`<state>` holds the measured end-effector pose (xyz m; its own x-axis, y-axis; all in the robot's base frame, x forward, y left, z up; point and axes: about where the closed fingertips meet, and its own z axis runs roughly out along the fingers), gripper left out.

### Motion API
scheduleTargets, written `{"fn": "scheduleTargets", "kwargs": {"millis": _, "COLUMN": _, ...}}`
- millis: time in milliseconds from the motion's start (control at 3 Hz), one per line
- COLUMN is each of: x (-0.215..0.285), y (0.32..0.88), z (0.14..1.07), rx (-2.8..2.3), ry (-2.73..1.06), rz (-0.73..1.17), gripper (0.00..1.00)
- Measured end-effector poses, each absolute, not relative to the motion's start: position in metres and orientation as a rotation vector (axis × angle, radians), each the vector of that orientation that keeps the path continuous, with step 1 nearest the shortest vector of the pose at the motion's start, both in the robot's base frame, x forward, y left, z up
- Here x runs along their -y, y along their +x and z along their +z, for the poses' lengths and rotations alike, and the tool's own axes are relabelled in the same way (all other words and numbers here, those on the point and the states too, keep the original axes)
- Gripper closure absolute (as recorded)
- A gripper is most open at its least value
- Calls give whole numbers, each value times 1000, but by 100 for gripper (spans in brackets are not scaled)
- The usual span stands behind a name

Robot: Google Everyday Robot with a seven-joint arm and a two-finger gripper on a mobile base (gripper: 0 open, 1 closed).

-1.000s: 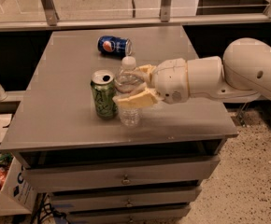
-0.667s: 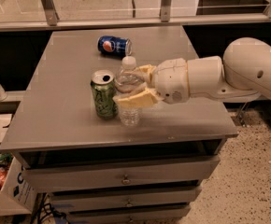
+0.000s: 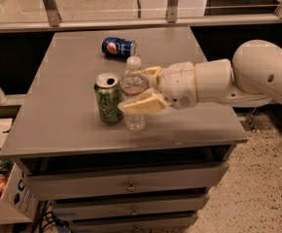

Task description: Move water bottle near green can

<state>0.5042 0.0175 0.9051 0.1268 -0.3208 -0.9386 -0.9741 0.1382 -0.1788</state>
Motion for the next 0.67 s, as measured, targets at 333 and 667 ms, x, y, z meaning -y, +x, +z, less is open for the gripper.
{"fn": "scheduleTargets", "kwargs": {"millis": 333, "x": -16, "y": 503, "z": 898, "rx": -1396, "ry": -1375, "rz": 806, "gripper": 0}}
{"fn": "scheduleTargets", "kwargs": {"millis": 667, "x": -5, "y": 509, "z": 904, "rx": -1403, "ry": -1362, "rz": 795, "gripper": 0}}
